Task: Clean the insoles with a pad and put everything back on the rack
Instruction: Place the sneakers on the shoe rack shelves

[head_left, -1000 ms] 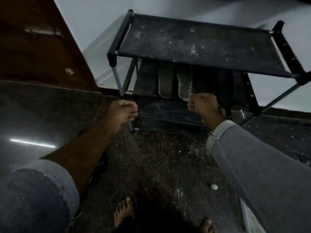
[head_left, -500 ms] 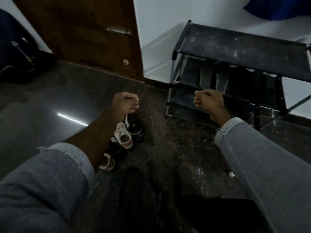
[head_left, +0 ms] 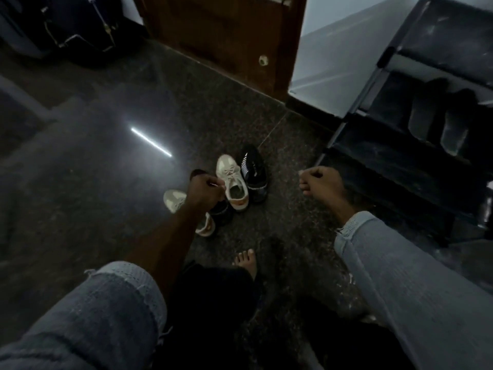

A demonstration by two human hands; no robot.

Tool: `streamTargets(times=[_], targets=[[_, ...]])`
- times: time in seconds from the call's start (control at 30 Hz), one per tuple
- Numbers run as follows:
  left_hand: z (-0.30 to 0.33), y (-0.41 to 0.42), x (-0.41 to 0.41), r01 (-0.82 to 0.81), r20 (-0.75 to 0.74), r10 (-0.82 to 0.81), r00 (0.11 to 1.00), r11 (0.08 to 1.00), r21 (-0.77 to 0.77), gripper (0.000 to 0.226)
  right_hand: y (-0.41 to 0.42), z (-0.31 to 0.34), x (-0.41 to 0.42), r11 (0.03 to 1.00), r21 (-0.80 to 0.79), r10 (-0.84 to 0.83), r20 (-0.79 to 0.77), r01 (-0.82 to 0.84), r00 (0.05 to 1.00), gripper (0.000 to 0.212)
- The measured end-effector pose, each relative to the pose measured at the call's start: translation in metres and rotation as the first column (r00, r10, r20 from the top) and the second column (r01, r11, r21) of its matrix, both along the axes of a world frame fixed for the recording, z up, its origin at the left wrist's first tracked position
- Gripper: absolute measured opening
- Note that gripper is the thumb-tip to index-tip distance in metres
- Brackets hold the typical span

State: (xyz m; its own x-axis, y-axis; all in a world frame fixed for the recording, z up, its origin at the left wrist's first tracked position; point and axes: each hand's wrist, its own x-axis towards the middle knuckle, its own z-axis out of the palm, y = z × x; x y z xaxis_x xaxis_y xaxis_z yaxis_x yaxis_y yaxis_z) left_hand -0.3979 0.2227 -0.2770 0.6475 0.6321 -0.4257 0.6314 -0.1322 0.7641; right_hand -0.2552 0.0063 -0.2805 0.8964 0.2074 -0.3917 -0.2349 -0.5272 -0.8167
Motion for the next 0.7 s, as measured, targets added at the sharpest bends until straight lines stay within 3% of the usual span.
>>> streamTargets(times=[0.17,0.43,0.53,0.7], targets=[[-0.062,0.027,-0.007,0.003,-0.138,0.001,0.990,0.999,0.032,0.026,0.039,-0.064,-0.006,0.996,-0.060,0.063,-0.103,-0.070,0.993,0.015],[-0.141,0.042,0.056,0.264,-0.245,-0.240,0.939,0.962,0.069,0.013,0.068,-0.146,0.024,0.967,-0.152,0.187,-0.118,-0.204,0.975,0.015],[-0.173,0.044,0.069,0.324,-0.280,-0.280,0.918,0.938,0.122,0.009,0.077,-0.169,0.035,0.918,-0.243,0.309,-0.051,-0.312,0.950,0.015],[-0.212,0.052,0.063,0.434,-0.410,-0.339,0.847,0.886,0.164,0.030,0.093,-0.201,0.055,0.739,-0.429,0.571,-0.010,-0.519,0.821,0.025]])
